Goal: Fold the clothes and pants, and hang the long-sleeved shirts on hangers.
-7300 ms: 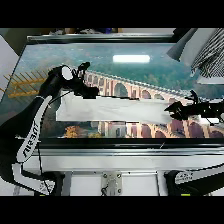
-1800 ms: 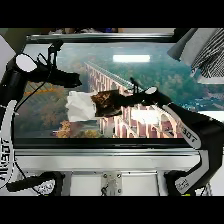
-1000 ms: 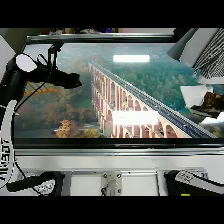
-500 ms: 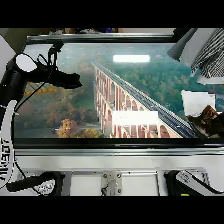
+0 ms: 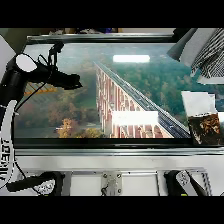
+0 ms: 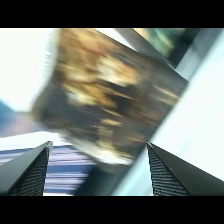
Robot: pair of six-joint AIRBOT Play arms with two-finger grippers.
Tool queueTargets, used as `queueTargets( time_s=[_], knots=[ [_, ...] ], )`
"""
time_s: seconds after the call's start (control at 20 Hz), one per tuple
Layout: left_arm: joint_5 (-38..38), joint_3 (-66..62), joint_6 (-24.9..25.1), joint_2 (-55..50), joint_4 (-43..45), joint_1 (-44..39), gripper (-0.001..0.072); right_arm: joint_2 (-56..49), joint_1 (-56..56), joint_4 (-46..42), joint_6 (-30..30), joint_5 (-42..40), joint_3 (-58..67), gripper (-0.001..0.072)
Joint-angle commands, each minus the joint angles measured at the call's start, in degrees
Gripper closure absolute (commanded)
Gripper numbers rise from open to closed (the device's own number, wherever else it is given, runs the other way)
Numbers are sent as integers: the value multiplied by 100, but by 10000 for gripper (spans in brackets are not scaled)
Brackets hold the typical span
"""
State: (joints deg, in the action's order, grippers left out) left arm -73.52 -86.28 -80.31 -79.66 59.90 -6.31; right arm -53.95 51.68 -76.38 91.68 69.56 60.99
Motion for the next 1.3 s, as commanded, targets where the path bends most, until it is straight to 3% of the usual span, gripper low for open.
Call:
queueTargets(
  time_s=[0.0,0.1,0.4,0.45,0.55,0.6,1.25],
  knots=[
    [0,9,0,0,0,-2,699,726,-739,2072,-1226,-175,-44,61],
    [0,9,-2,-2,0,-2,699,857,-1690,2896,-1725,-192,-295,62],
    [7,9,-2,0,2,0,699,693,-4240,2951,-1843,-575,-833,66],
    [2,9,-2,0,7,0,698,647,-4413,2951,-1843,-573,-833,129],
    [4,9,0,0,7,0,699,608,-4586,2953,-1843,-568,-833,669],
    [2,7,-2,0,7,0,698,608,-4612,2953,-1840,-570,-833,701],
    [7,7,-2,0,2,0,698,608,-4605,2973,-1840,-520,-833,701]
  ],
)
